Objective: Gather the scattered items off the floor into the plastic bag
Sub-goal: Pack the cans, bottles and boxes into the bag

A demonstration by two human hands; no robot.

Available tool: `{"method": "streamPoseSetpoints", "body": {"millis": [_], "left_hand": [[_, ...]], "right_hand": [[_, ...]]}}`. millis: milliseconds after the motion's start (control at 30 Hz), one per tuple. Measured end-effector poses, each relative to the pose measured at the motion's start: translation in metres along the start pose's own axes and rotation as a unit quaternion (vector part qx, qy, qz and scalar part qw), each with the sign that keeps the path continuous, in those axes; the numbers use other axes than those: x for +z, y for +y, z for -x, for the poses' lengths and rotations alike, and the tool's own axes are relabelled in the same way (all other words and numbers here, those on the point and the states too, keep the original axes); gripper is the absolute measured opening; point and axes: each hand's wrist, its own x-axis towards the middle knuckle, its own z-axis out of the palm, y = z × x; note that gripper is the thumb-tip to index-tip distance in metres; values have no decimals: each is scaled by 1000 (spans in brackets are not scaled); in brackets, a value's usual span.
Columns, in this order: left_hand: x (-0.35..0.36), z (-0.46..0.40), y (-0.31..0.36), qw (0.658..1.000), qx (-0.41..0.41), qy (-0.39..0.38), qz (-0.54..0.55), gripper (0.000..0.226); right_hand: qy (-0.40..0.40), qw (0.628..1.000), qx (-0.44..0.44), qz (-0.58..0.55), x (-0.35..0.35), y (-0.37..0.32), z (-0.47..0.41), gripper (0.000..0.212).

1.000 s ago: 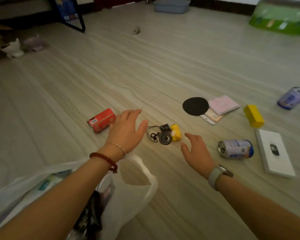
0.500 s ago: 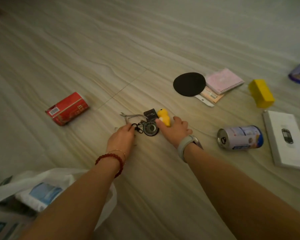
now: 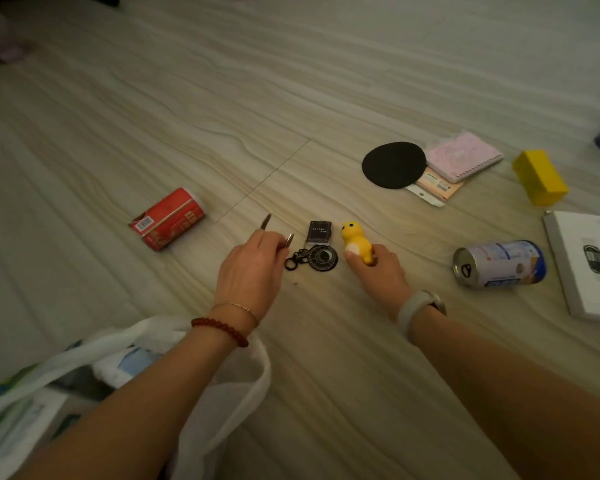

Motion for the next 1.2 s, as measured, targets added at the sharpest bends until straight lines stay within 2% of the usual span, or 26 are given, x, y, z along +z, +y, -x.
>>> {"method": "streamPoseSetpoints", "body": {"millis": [67,200,333,467,600,733,867,933,1000,1200], "left_hand": [[-28,0,9,999,24,38,30,10],[-85,11,18,991,81,104,32,17],[-121,47,9,991,89,101,-11,20],[-149,107,-4,991,66,107,-41,13],[-161,161,-17,995,47,60,-57,21],[-159,195,-23,997,30,13,-71,24],[-154,218,-25,992,69,-41,-92,25],[-153,226,-30,987,87,-68,-116,15],[-152,233,-35,985,88,-77,-130,2],[-152,242,-31,970,50,-82,-225,20]], "right_hand": [[5,996,-19,-87,-3,-2,19,45],[6,990,-95,-104,1,-23,65,37],[-15,978,-181,-100,7,-56,110,23],[-36,960,-265,-81,10,-83,158,25],[-70,938,-339,20,19,-89,194,30],[-68,909,-379,158,30,-88,212,45],[-60,863,-418,277,43,-91,225,48],[-54,838,-431,330,51,-91,230,50],[-60,826,-431,358,57,-91,233,51],[-63,808,-439,388,73,-101,240,52]]}}
